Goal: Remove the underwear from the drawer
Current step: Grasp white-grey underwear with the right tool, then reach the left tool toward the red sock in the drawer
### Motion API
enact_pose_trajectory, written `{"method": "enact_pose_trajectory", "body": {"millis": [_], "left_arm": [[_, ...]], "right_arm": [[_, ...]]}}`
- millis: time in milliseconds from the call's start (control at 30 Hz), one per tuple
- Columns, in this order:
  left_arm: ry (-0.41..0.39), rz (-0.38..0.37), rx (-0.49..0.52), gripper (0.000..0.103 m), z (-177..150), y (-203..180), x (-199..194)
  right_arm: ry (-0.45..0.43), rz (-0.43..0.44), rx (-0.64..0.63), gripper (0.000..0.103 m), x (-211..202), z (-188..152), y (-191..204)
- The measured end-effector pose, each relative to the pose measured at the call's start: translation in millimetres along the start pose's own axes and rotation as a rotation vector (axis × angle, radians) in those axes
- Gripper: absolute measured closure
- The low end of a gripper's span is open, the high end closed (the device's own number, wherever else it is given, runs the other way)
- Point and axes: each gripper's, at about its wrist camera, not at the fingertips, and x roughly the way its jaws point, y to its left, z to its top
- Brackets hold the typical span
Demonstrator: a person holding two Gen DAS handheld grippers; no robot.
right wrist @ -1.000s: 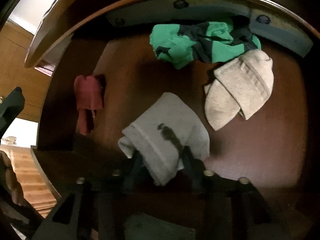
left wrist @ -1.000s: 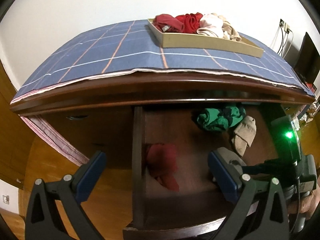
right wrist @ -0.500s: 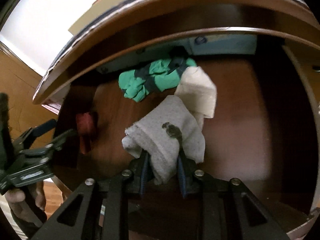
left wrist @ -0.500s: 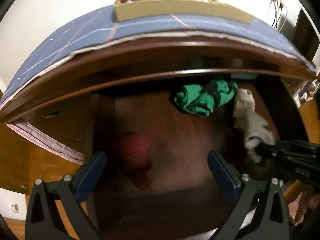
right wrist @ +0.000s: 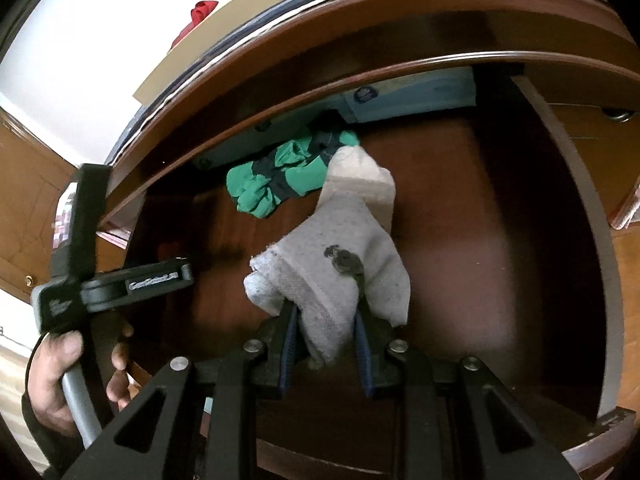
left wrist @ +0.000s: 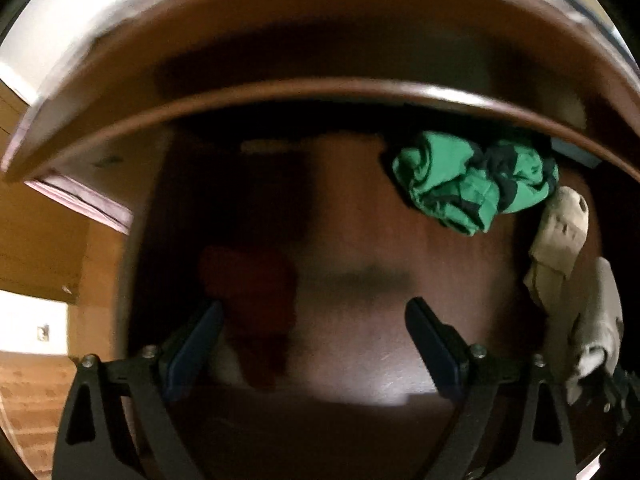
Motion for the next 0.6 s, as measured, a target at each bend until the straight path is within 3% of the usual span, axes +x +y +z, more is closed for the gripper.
{"method": "enact_pose_trajectory", "body": {"millis": [67, 333, 600], "left_arm": [[0.078, -0.034, -0.005, 0.009, 4.6, 0.7, 10.5], [0.216, -0.086, -0.094, 0.009, 15.8, 12.4, 33.5], [0.246, -0.115, -0.102, 0.001, 22.6, 16.9, 42.8]], "right_arm": [[-0.003, 0.002, 0.007, 0.075, -2.6, 0.8, -2.5], [-0.013, 0.018, 0.016, 0.075, -8.4, 3.0, -2.8], [-0.031, 0.025, 0.012, 0.075, -19.9, 3.5, -3.3]]}}
